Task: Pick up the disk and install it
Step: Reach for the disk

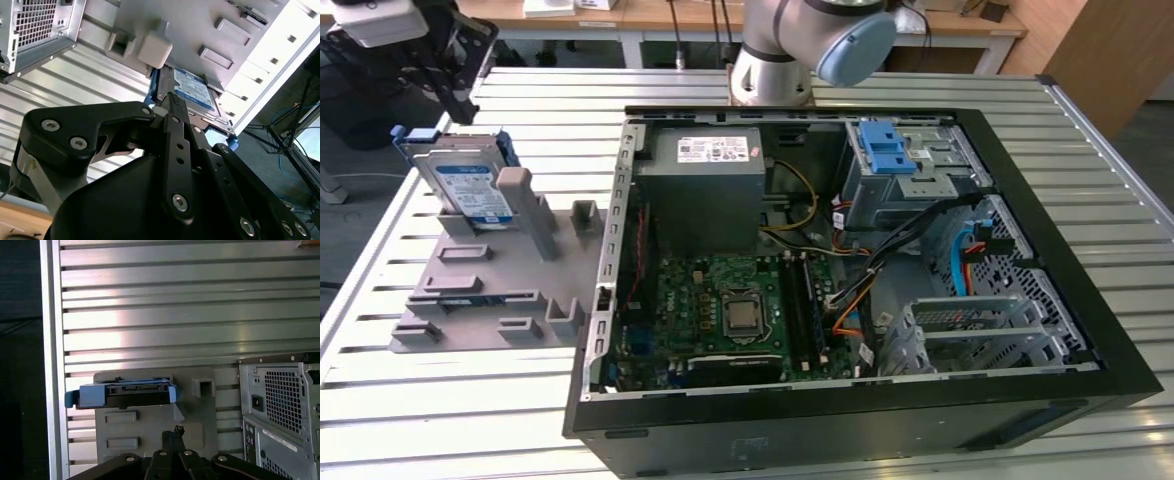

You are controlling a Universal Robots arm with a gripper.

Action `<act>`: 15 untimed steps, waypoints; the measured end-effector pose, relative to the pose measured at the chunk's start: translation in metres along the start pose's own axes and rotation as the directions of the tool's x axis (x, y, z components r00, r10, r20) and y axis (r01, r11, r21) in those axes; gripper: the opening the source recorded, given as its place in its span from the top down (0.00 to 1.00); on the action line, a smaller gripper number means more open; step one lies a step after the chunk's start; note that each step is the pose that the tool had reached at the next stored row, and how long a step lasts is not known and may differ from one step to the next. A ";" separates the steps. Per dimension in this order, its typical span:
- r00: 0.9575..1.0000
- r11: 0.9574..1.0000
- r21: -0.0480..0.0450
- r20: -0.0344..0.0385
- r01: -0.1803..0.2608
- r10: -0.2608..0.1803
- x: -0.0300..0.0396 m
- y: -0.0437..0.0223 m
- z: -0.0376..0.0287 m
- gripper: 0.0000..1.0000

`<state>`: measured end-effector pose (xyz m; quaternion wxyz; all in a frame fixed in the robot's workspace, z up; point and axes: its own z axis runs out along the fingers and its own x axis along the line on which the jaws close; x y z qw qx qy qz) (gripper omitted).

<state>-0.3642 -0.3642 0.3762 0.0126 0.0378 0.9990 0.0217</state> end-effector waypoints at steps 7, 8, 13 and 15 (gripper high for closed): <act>1.000 1.000 0.000 0.000 0.000 0.000 0.0228 0.0044 0.0011 0.89; 1.000 1.000 0.000 0.000 0.000 0.000 0.0270 0.0049 0.0011 0.89; 1.000 1.000 0.000 0.000 0.000 0.000 0.0443 0.0123 0.0028 0.89; 1.000 1.000 0.000 0.000 0.000 0.000 0.0522 0.0140 0.0038 0.89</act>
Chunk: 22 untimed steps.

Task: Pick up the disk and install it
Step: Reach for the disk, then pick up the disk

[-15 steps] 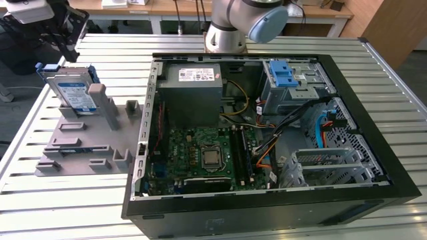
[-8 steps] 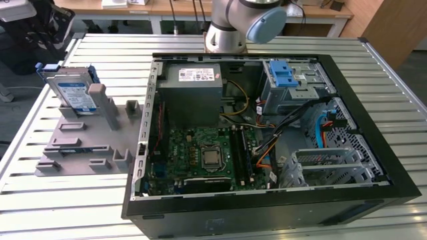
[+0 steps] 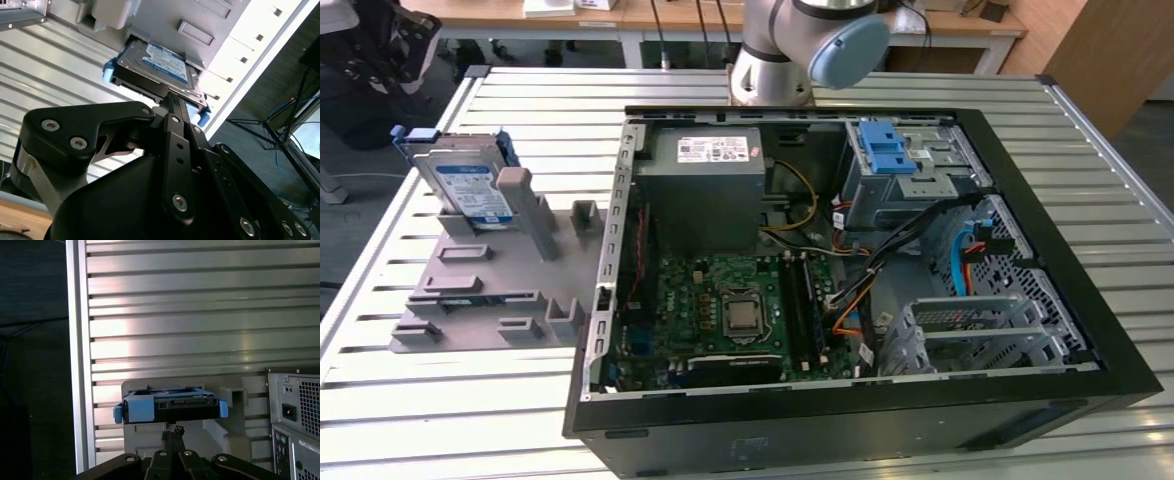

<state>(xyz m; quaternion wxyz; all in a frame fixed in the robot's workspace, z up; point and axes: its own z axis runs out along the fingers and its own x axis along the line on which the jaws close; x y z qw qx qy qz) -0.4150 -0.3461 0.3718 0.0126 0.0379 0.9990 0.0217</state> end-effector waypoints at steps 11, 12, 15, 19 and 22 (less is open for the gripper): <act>1.000 1.000 0.000 0.000 0.000 0.000 0.0124 0.0003 0.0007 0.89; 1.000 1.000 0.000 0.000 0.000 0.000 0.0124 0.0003 0.0007 0.89; 1.000 1.000 0.000 0.000 0.001 -0.001 0.0124 0.0003 0.0007 0.89; 1.000 1.000 0.000 0.000 0.005 -0.005 0.0125 0.0003 0.0008 0.89; 1.000 1.000 0.000 -0.001 0.015 -0.015 0.0125 0.0004 0.0007 0.89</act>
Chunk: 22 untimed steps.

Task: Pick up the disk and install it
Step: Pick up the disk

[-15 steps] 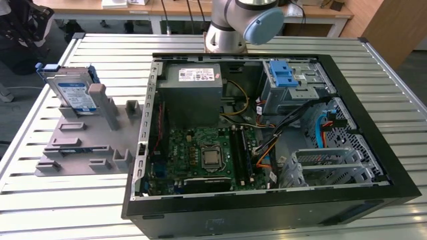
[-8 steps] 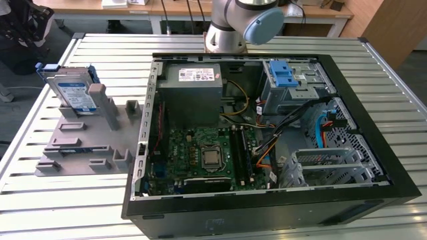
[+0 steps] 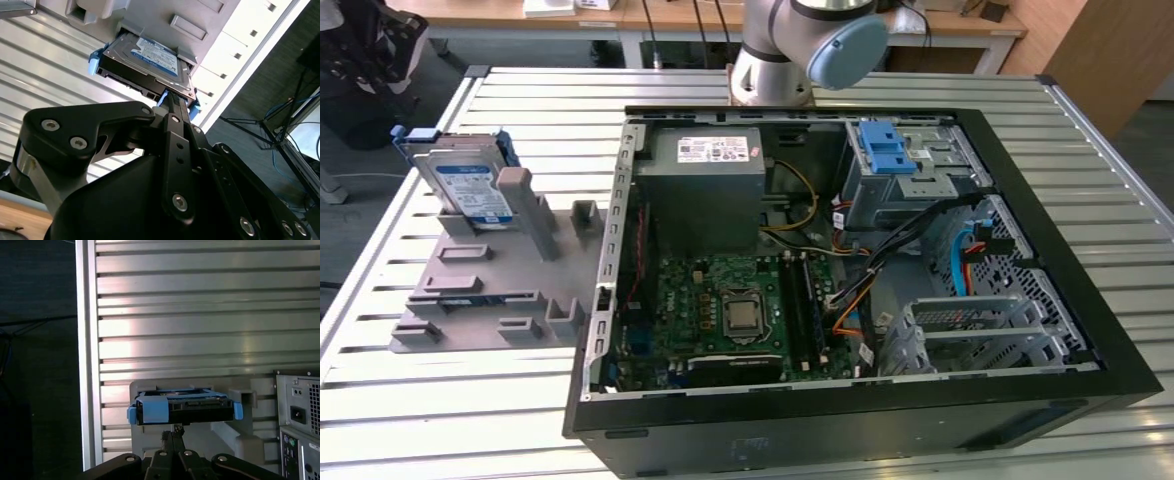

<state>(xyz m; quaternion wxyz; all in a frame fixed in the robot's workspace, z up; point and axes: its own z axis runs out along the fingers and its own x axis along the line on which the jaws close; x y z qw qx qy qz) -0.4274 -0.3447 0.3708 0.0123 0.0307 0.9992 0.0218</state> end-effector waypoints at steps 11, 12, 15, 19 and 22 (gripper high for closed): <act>1.000 1.000 -0.001 -0.001 0.022 -0.022 0.0000 0.0000 0.0000 0.89; 1.000 1.000 -0.001 -0.001 0.022 -0.022 0.0000 0.0000 0.0000 0.89; 1.000 1.000 -0.001 -0.001 0.023 -0.023 0.0000 0.0000 0.0000 0.89; 1.000 1.000 -0.001 -0.001 0.028 -0.028 0.0000 0.0000 0.0000 0.89; 0.999 0.999 -0.001 -0.002 0.037 -0.037 0.0000 0.0000 0.0000 0.89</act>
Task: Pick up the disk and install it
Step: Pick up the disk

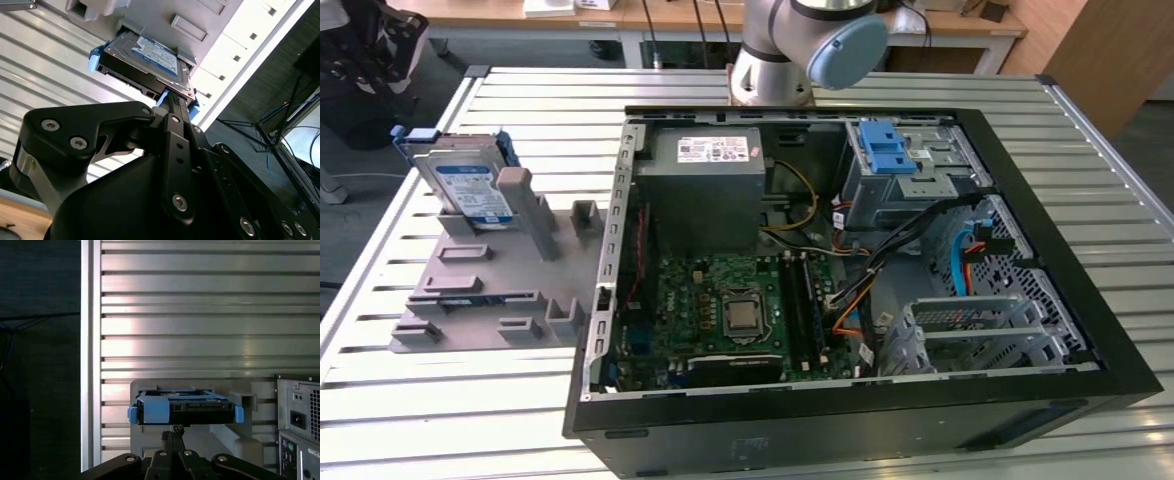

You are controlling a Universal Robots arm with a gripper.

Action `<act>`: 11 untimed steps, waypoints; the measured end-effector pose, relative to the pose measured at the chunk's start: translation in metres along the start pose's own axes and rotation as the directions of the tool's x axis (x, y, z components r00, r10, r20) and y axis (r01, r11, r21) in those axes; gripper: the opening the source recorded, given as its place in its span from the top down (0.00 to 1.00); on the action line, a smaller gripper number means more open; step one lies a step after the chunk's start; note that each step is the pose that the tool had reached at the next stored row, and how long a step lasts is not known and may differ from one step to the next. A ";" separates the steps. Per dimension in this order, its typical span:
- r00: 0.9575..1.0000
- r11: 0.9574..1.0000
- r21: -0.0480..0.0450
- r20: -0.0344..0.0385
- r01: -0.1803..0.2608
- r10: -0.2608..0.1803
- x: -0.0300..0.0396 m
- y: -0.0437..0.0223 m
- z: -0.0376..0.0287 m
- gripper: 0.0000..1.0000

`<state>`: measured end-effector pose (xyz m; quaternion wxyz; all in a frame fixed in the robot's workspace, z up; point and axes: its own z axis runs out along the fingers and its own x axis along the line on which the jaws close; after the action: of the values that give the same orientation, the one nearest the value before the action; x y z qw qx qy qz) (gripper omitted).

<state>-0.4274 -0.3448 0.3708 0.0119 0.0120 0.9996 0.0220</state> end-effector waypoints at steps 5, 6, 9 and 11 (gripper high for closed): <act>1.000 1.000 -0.001 -0.001 0.025 -0.025 0.0000 0.0000 0.0000 0.89; 1.000 1.000 -0.001 -0.001 0.030 -0.030 0.0000 0.0000 0.0000 0.89; 0.999 0.999 -0.001 -0.002 0.044 -0.044 0.0000 0.0000 0.0000 0.89; 0.999 0.999 -0.001 -0.002 0.052 -0.052 0.0000 0.0000 0.0000 0.89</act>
<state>-0.4274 -0.3448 0.3708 0.0114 -0.0140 0.9996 0.0223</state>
